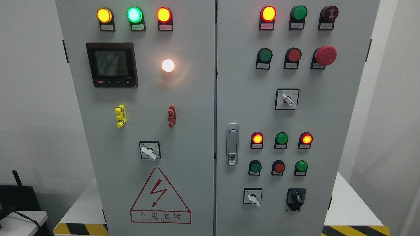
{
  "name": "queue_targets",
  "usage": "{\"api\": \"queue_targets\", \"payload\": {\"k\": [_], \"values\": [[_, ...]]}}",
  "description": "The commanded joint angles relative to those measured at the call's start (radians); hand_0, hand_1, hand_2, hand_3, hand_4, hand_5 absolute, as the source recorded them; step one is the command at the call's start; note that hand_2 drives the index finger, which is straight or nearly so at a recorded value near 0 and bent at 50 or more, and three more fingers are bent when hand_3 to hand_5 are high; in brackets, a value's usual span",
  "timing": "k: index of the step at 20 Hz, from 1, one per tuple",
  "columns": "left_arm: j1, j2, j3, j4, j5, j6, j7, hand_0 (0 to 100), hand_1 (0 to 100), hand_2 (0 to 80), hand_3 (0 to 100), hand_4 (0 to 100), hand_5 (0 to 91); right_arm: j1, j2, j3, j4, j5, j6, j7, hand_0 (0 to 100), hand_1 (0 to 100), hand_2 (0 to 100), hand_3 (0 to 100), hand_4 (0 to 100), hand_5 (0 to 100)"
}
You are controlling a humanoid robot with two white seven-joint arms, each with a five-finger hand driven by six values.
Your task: Trip black knob to open circuit
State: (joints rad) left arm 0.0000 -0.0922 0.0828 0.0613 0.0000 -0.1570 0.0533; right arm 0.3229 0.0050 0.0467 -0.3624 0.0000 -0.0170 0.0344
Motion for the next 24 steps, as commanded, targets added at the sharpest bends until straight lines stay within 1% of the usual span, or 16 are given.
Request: {"api": "queue_targets", "payload": {"k": [1, 2, 3, 5, 7, 8, 9, 10, 11, 14, 15, 16, 19, 20, 21, 24], "values": [[-0.008, 0.000, 0.000, 0.000, -0.032, 0.001, 0.000, 12, 39, 0.0, 0, 0, 0.0, 0.175, 0.007, 0.019, -0.400, -0.009, -0.008, 0.013, 18, 35, 0, 11, 14, 6], [-0.008, 0.000, 0.000, 0.000, -0.032, 0.001, 0.000, 12, 39, 0.0, 0, 0, 0.0, 0.194, 0.007, 0.019, -0.427, -0.009, -0.024, 0.039, 18, 35, 0, 12, 16, 7], [-0.008, 0.000, 0.000, 0.000, -0.032, 0.001, 0.000, 12, 39, 0.0, 0, 0, 0.0, 0.221, 0.004, 0.018, -0.456, -0.006, -0.065, 0.054, 19, 35, 0, 13, 18, 9], [-0.008, 0.000, 0.000, 0.000, -0.034, 0.001, 0.000, 12, 39, 0.0, 0, 0, 0.0, 0.277, -0.010, 0.018, -0.500, -0.002, -0.161, 0.058, 19, 35, 0, 14, 19, 10], [-0.008, 0.000, 0.000, 0.000, -0.032, 0.001, 0.000, 12, 39, 0.0, 0, 0, 0.0, 0.291, -0.008, 0.018, -0.509, 0.002, -0.233, 0.052, 19, 35, 0, 14, 20, 10], [-0.008, 0.000, 0.000, 0.000, -0.034, 0.001, 0.000, 12, 39, 0.0, 0, 0, 0.0, 0.301, -0.007, 0.013, -0.520, 0.002, -0.289, 0.050, 20, 36, 0, 17, 23, 11], [-0.008, -0.001, 0.000, 0.000, -0.032, 0.001, 0.000, 12, 39, 0.0, 0, 0, 0.0, 0.318, -0.008, 0.007, -0.530, 0.002, -0.352, 0.045, 21, 38, 0, 21, 27, 16], [-0.008, 0.000, 0.000, 0.000, -0.032, 0.001, 0.000, 12, 39, 0.0, 0, 0, 0.0, 0.329, -0.008, 0.007, -0.546, 0.002, -0.409, 0.038, 22, 40, 0, 28, 33, 26], [-0.008, 0.000, 0.000, 0.000, -0.034, 0.001, 0.000, 12, 39, 0.0, 0, 0, 0.0, 0.343, -0.008, 0.004, -0.572, 0.002, -0.466, 0.023, 23, 42, 3, 32, 37, 33], [-0.008, 0.000, 0.000, 0.000, -0.034, 0.001, 0.000, 12, 39, 0.0, 0, 0, 0.0, 0.395, -0.013, 0.004, -0.679, 0.002, -0.573, -0.036, 25, 48, 13, 41, 43, 43], [-0.008, 0.000, 0.000, 0.000, -0.034, 0.001, 0.000, 12, 39, 0.0, 0, 0, 0.0, 0.416, -0.013, 0.004, -0.716, 0.002, -0.610, -0.045, 26, 49, 14, 42, 44, 45], [-0.008, 0.000, 0.000, 0.000, -0.032, 0.001, 0.000, 12, 39, 0.0, 0, 0, 0.0, 0.435, -0.011, 0.004, -0.740, 0.002, -0.654, -0.051, 26, 52, 17, 45, 48, 50], [-0.008, 0.000, 0.000, 0.000, -0.032, 0.001, 0.000, 12, 39, 0.0, 0, 0, 0.0, 0.450, -0.008, 0.001, -0.774, 0.002, -0.794, -0.071, 25, 57, 23, 53, 57, 60], [-0.008, 0.000, 0.000, 0.000, -0.032, 0.001, 0.000, 12, 39, 0.0, 0, 0, 0.0, 0.449, -0.010, -0.001, -0.776, 0.002, -0.826, -0.080, 26, 58, 26, 57, 62, 65], [-0.008, -0.001, 0.000, 0.000, -0.032, 0.001, 0.000, 12, 39, 0.0, 0, 0, 0.0, 0.447, -0.010, -0.005, -0.783, 0.002, -0.848, -0.085, 26, 58, 26, 58, 63, 66], [-0.008, 0.000, 0.000, 0.000, -0.034, 0.001, 0.000, 12, 39, 0.0, 0, 0, 0.0, 0.440, -0.008, -0.054, -0.831, 0.002, -0.893, -0.085, 26, 60, 30, 71, 78, 85]]}}
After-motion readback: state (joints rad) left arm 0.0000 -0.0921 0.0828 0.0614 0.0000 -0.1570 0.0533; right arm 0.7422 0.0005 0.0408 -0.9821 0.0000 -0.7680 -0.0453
